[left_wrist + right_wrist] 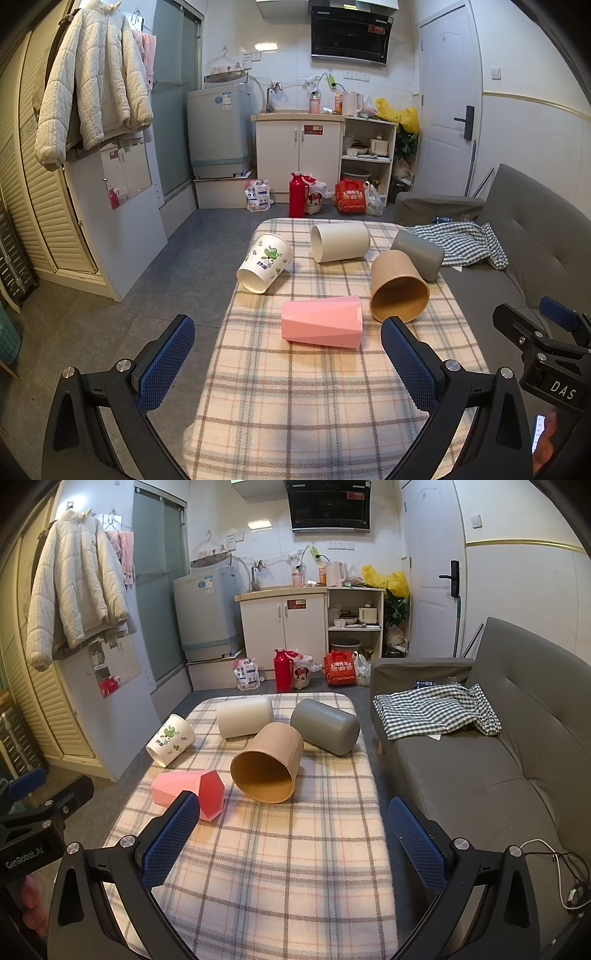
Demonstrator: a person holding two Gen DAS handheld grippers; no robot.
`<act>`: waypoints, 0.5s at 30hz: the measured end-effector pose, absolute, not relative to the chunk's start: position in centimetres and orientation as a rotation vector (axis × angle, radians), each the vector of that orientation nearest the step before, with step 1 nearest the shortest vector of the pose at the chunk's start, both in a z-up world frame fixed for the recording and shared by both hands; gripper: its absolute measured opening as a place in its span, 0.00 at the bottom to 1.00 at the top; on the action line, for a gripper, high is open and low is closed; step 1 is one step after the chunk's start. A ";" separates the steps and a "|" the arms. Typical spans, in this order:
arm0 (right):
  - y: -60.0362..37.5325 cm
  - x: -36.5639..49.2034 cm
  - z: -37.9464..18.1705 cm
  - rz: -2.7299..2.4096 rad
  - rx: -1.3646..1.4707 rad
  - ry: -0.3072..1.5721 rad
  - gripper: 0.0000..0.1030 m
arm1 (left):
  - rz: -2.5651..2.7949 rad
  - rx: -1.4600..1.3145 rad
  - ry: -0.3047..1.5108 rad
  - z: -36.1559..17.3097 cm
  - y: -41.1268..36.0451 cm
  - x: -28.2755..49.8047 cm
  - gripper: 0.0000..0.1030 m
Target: Flip cup upside down
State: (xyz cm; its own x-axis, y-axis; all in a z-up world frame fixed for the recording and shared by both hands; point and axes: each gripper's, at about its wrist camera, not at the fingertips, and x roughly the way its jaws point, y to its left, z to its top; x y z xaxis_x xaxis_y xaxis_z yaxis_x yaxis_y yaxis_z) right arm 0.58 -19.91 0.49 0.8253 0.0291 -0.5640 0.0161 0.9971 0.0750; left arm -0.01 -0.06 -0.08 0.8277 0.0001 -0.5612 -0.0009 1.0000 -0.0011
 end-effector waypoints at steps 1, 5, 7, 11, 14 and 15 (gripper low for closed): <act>-20.2 0.8 0.0 0.013 0.075 0.601 1.00 | 0.001 -0.001 0.596 -0.1 -0.1 0.0 1.00; -20.1 0.7 0.0 0.016 0.076 0.602 1.00 | 0.000 -0.001 0.595 -0.1 0.0 0.0 1.00; -20.1 0.6 0.0 0.016 0.076 0.601 1.00 | 0.000 -0.003 0.592 -0.1 0.0 -0.1 1.00; -20.1 0.6 0.1 0.017 0.074 0.601 1.00 | 0.000 -0.002 0.595 0.0 0.0 0.1 1.00; -20.0 0.7 0.1 0.019 0.073 0.600 1.00 | -0.002 -0.002 0.598 0.1 0.0 0.1 1.00; -20.0 0.7 0.1 0.021 0.073 0.600 1.00 | -0.002 -0.003 0.598 0.1 0.0 0.1 1.00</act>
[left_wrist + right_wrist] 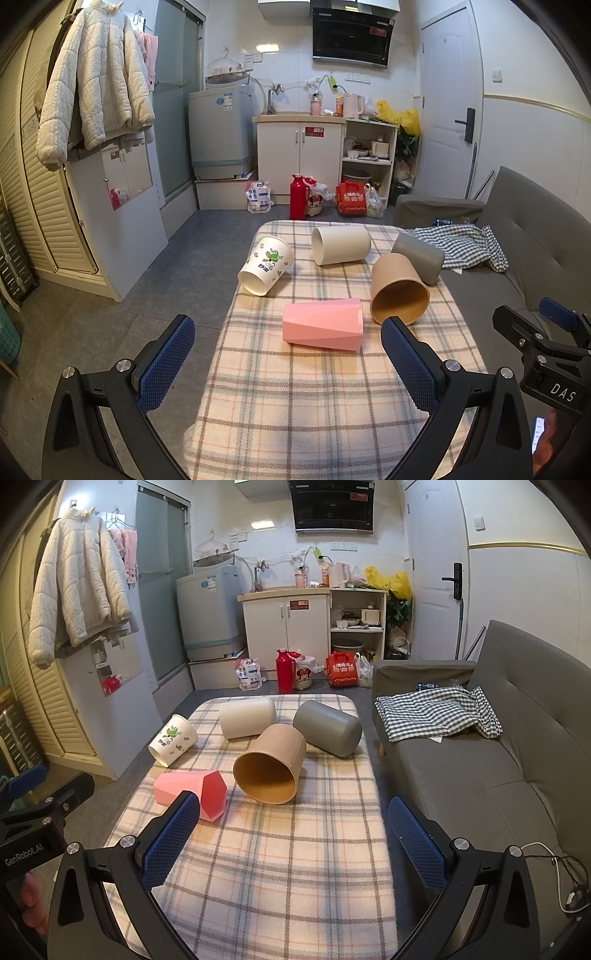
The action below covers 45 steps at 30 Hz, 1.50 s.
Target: Flip cup upside down
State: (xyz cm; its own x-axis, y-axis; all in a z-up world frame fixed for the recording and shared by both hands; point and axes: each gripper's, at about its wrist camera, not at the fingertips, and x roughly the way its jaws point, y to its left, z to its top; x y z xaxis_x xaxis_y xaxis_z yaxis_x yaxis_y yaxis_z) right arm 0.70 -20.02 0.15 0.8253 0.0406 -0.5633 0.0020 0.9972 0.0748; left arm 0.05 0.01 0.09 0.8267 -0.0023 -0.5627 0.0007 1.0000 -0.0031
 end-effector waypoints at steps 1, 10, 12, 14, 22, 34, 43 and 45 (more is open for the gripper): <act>-20.1 0.7 0.2 0.020 0.073 0.600 1.00 | -0.001 -0.002 0.598 0.1 0.0 0.1 1.00; -20.0 0.7 0.2 0.019 0.072 0.599 1.00 | -0.003 0.000 0.600 -0.1 0.0 0.1 1.00; -20.0 0.7 0.1 0.020 0.073 0.601 1.00 | -0.004 0.001 0.601 -0.2 0.0 0.2 1.00; -20.0 0.7 0.1 0.020 0.073 0.599 1.00 | -0.001 -0.006 0.597 0.0 0.1 0.0 1.00; -20.1 0.9 0.5 0.024 0.069 0.612 1.00 | -0.004 -0.014 0.608 1.1 0.3 0.2 1.00; -19.1 6.8 2.1 0.189 -0.150 0.673 1.00 | 0.030 -0.007 0.669 0.0 0.7 4.4 1.00; -14.1 18.9 3.3 0.429 -0.562 0.735 1.00 | 0.100 -0.036 0.813 -1.1 2.9 12.3 1.00; -12.6 21.9 2.5 0.465 -0.654 0.756 1.00 | 0.107 -0.032 0.814 -1.6 3.2 13.5 1.00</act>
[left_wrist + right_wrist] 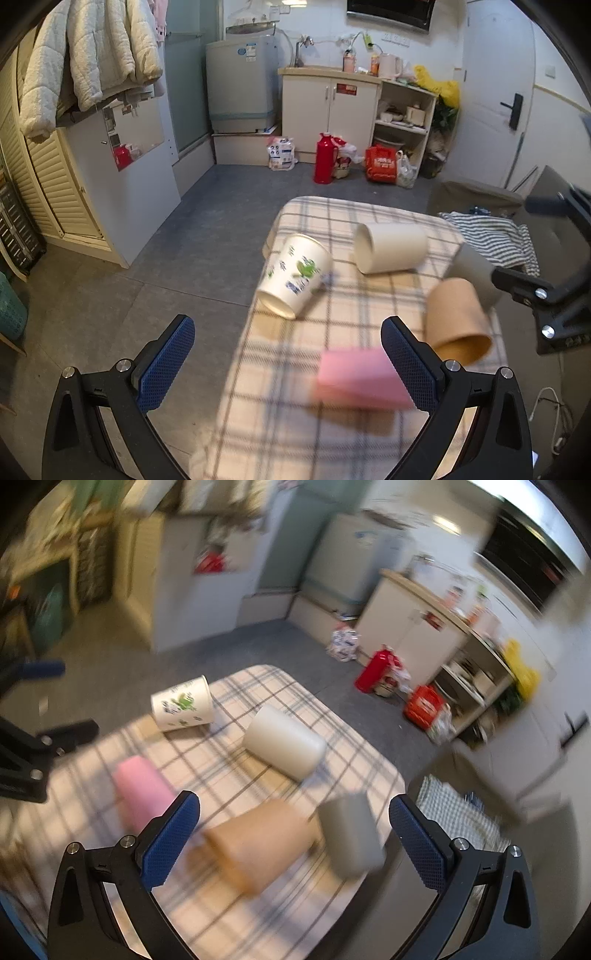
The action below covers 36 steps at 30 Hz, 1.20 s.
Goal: Flip cup upside down
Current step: 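Reach the right gripper to the white cylindrical cup and close on its rim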
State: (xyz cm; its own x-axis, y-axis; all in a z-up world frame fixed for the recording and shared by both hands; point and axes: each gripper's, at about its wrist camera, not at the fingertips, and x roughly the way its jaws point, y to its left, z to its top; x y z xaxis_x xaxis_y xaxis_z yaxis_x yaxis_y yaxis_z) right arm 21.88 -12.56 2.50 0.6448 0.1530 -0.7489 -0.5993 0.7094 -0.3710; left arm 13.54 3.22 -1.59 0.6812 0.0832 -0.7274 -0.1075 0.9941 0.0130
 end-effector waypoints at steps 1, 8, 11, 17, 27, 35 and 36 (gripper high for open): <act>-11.8 23.3 1.8 0.487 -0.693 0.778 1.00 | 0.111 -0.027 0.820 -1.9 3.4 14.3 1.00; -7.5 29.8 -4.4 0.562 -0.934 0.878 0.99 | 0.147 -0.075 0.850 -4.9 5.4 18.6 1.00; -6.6 31.7 -6.9 0.581 -0.987 0.923 0.99 | 0.158 -0.083 0.850 -5.8 6.1 19.5 1.00; -5.5 34.6 -9.8 0.586 -1.010 0.953 0.99 | 0.149 -0.106 0.872 -7.4 6.7 20.4 1.00; -4.3 35.5 -12.5 0.574 -1.052 0.948 0.90 | 0.140 -0.094 0.888 -8.2 6.5 20.4 1.00; -6.2 34.2 -8.6 0.525 -0.884 0.982 0.77 | 0.128 -0.074 0.867 -6.7 5.4 19.4 1.00; -6.7 33.6 -7.2 0.519 -0.832 0.983 0.76 | 0.126 -0.071 0.861 -6.3 5.2 19.1 1.00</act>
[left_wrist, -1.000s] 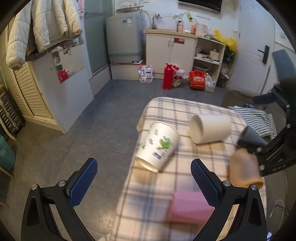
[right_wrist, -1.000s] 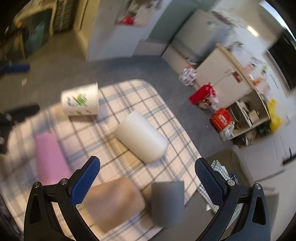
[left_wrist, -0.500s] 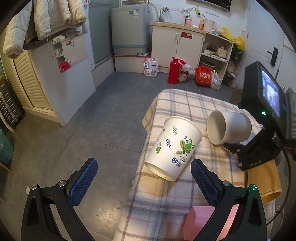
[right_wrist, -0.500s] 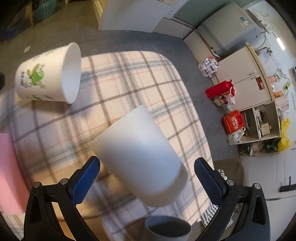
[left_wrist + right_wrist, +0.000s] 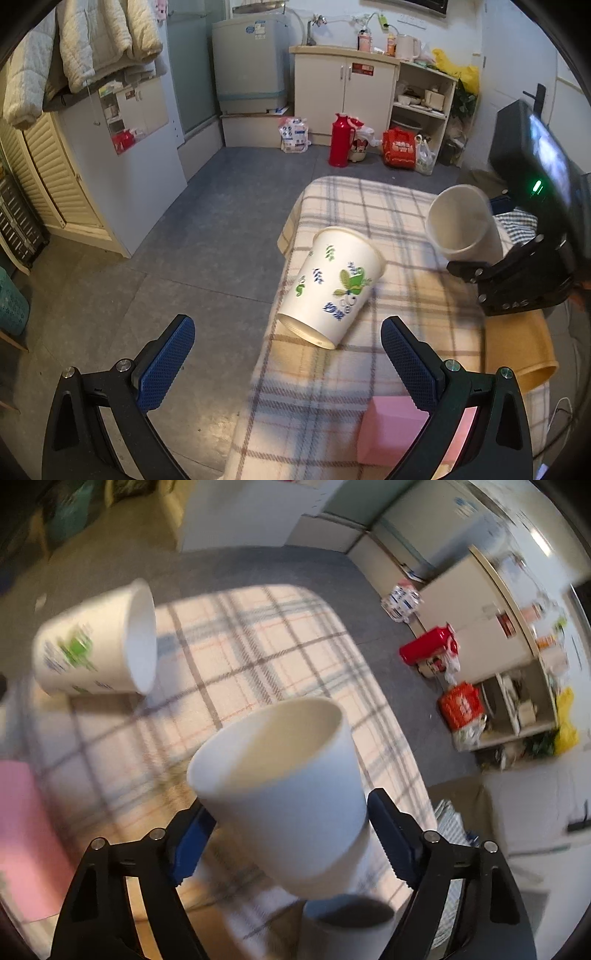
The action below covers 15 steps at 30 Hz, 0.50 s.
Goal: Flip cup upside down
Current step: 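Reach the right gripper to the white cylindrical cup and close on its rim, then lift the white cup with the right gripper and rotate it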
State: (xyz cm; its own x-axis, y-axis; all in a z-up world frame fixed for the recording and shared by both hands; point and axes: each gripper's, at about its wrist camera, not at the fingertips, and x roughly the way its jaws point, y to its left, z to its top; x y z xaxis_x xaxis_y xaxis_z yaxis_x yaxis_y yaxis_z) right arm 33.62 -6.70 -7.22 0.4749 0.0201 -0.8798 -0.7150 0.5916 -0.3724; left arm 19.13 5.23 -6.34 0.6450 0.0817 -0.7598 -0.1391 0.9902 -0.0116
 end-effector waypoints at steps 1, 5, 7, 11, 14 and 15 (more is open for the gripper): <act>-7.0 33.1 -6.3 0.512 -0.805 0.977 0.75 | 0.120 -0.067 0.850 -5.6 5.0 18.7 1.00; -8.4 29.2 -0.7 0.491 -0.695 0.923 0.73 | 0.102 -0.061 0.801 -2.7 4.5 16.9 1.00; -9.0 26.9 1.7 0.483 -0.648 0.908 0.73 | 0.096 -0.055 0.767 -0.7 4.5 15.5 1.00; -10.3 20.5 5.8 0.473 -0.573 0.889 0.73 | 0.077 -0.064 0.706 2.4 4.4 12.1 1.00; -11.5 14.7 7.1 0.475 -0.486 0.921 0.72 | 0.064 -0.056 0.665 4.3 4.3 9.6 1.00; -11.8 12.9 7.1 0.466 -0.463 0.931 0.72 | 0.060 -0.054 0.659 4.5 4.4 9.0 1.00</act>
